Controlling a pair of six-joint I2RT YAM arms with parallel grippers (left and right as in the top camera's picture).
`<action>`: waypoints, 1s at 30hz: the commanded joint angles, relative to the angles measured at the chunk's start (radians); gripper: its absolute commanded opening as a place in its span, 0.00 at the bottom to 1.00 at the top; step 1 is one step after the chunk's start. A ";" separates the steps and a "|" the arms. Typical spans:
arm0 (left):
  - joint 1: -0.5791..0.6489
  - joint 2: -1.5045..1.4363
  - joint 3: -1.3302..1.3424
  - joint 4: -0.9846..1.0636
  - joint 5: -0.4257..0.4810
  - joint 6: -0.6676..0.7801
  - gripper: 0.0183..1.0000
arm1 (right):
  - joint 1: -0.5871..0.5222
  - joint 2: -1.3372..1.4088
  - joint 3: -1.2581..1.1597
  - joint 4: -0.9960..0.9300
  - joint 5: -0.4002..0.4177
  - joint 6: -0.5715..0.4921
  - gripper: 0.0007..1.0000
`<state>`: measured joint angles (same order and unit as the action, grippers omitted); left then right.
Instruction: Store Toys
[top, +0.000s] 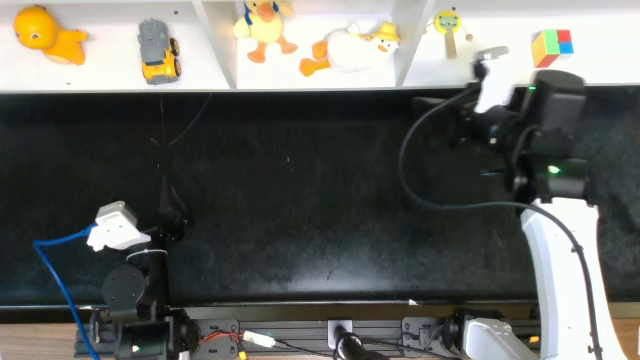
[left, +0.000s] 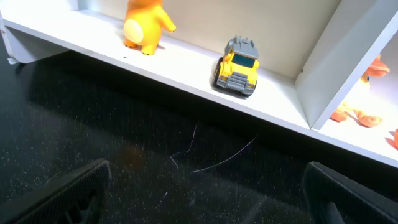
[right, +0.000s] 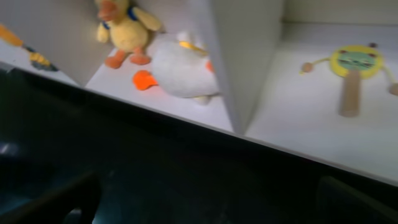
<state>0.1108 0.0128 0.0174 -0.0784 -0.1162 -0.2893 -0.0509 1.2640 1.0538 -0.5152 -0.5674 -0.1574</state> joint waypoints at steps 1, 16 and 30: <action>0.002 -0.010 -0.009 0.004 0.010 0.004 1.00 | 0.051 -0.022 0.003 0.008 0.017 -0.004 0.99; 0.002 -0.010 -0.009 0.004 0.010 0.004 1.00 | 0.057 -0.022 0.003 -0.029 0.082 0.158 1.00; 0.002 -0.010 -0.009 0.004 0.010 0.004 1.00 | 0.057 -0.087 0.001 -0.050 0.274 -0.084 0.99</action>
<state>0.1108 0.0128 0.0174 -0.0780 -0.1162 -0.2893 0.0025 1.2457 1.0534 -0.5701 -0.3286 -0.1081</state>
